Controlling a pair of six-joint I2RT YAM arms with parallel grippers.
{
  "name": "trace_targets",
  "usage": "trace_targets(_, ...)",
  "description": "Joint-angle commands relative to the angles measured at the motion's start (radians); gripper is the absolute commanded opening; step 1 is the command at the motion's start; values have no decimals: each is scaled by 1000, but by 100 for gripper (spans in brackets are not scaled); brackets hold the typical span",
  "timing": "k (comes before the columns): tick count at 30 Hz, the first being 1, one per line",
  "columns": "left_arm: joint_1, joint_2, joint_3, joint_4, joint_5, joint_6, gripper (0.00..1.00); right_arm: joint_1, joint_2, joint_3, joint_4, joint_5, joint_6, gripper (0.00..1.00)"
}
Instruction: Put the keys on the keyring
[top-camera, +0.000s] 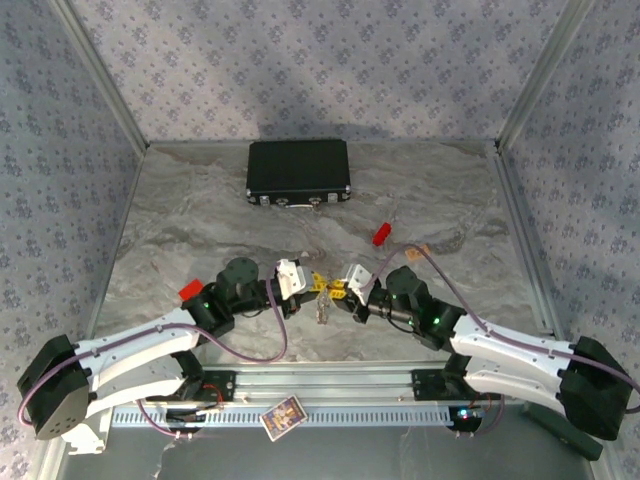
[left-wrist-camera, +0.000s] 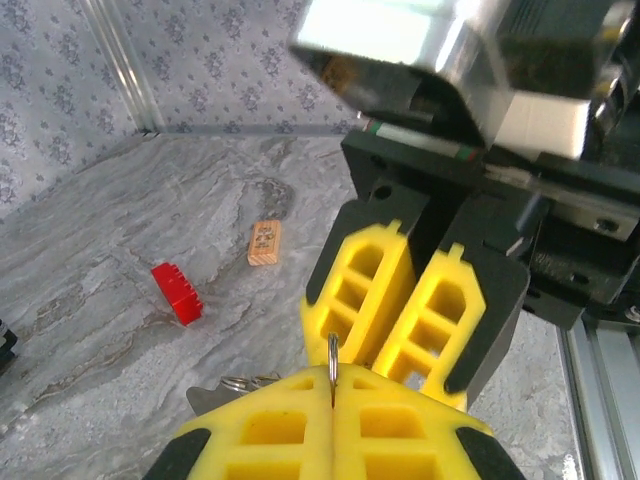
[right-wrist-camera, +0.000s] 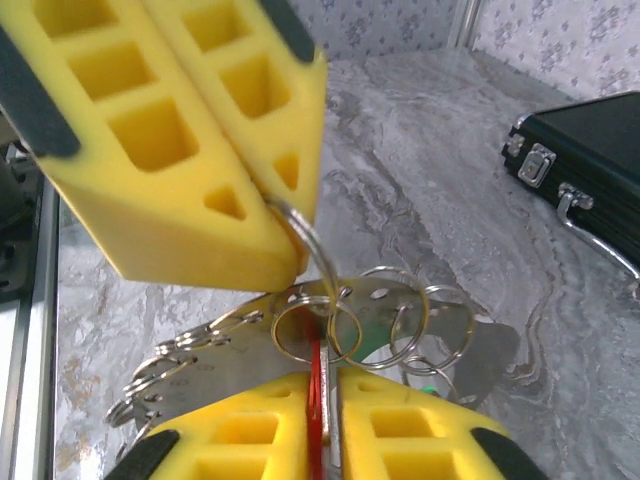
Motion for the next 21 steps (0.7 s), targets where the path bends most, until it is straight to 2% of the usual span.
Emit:
trace_targets(1,-7,-15,-1,54,-13,-4,0,7,-43,2,1,39,10,10)
trace_targets(7,-5,-16,4,37,-11,8,0,7,-73,24,-52,47,9,5)
trace_targets(21,-6,-9,15,26,-4,18,0,9,-71,57,-101,37,-16,5)
